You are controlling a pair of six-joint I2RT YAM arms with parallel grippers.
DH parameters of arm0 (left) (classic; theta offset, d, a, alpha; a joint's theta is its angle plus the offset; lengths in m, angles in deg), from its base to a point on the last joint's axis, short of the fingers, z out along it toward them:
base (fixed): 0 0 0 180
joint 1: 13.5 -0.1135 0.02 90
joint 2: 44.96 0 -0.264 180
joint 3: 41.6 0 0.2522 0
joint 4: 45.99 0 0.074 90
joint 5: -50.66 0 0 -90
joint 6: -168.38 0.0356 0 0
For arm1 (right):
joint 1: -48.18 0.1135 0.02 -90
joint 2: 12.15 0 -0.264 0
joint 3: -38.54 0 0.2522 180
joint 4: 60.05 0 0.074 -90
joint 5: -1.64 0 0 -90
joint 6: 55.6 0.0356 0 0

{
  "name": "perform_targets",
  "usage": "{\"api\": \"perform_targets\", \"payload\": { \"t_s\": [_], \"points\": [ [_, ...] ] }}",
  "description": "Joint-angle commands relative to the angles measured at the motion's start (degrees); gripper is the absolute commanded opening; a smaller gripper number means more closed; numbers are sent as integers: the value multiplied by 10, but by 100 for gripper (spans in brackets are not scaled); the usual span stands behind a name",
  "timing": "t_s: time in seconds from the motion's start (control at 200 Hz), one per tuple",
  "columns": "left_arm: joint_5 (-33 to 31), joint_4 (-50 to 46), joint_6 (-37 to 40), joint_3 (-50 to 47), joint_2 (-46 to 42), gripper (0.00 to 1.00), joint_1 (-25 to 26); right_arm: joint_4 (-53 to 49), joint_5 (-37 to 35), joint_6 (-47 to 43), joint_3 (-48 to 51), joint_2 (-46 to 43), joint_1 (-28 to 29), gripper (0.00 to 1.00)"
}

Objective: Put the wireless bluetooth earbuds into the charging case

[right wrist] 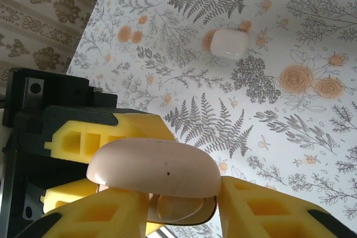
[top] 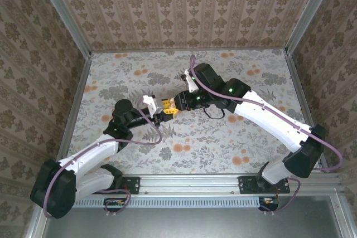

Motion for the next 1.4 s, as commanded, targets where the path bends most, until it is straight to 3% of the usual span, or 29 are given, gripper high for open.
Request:
{"api": "perform_targets", "payload": {
  "t_s": [0.0,0.13,0.715,1.395],
  "points": [
    [-4,-18,20,12,-8,0,3,-22,-9,1,-24,8,7,37],
    [-6,-24,23,12,-11,0,3,-28,-11,1,-31,13,8,37],
    [-11,-43,37,13,-11,0,3,-34,-10,14,-45,25,10,18],
    [-15,-24,28,0,-14,0,2,22,-25,45,1,-39,4,10]
  ]
}}
